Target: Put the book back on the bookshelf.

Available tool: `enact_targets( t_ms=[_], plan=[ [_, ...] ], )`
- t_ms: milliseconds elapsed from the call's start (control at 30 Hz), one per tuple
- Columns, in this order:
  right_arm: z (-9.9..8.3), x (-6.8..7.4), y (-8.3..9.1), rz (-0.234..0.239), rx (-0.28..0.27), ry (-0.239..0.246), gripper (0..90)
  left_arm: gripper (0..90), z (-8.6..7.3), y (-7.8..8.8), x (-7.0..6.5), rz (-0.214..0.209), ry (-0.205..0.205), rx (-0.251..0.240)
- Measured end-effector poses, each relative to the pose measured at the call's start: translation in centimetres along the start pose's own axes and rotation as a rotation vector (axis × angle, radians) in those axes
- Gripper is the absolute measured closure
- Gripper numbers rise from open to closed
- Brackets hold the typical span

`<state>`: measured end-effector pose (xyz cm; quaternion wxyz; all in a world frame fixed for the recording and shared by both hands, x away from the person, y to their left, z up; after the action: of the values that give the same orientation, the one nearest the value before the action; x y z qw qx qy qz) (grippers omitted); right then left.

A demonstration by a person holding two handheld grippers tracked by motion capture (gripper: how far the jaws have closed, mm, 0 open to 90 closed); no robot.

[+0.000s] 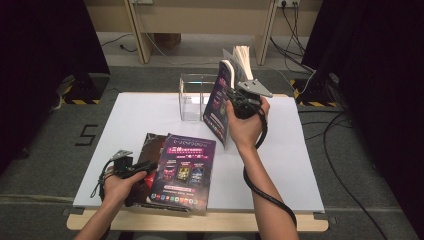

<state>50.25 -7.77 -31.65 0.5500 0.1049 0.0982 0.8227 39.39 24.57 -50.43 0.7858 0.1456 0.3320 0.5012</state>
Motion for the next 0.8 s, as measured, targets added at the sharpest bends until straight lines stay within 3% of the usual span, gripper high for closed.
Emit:
enact_targets(
  t_ms=[433, 800],
  plan=[
    [-0.41, -0.79, -0.3, -0.029, 0.06, -0.04, 73.2, 57.3, 0.04, 0.03, 0.02, 0.0, 0.0, 0.0],
    [-0.63, -0.44, -0.8, -0.034, 0.099, -0.015, 81.6, 57.3, 0.09, 0.04, 0.06, 0.001, 0.002, -0.005]
  ],
)
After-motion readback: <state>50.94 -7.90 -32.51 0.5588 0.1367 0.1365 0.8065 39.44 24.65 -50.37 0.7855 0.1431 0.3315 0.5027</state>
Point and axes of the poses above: each handheld gripper's, and its own axes: y roughly backward along the jaws, z roughly out of its top, x roughly to its left, the point moved 4 cm from there along -y, roughly forward along the jaws, and after that the axes turned 3 degrees about z, right-handed, at the moved point
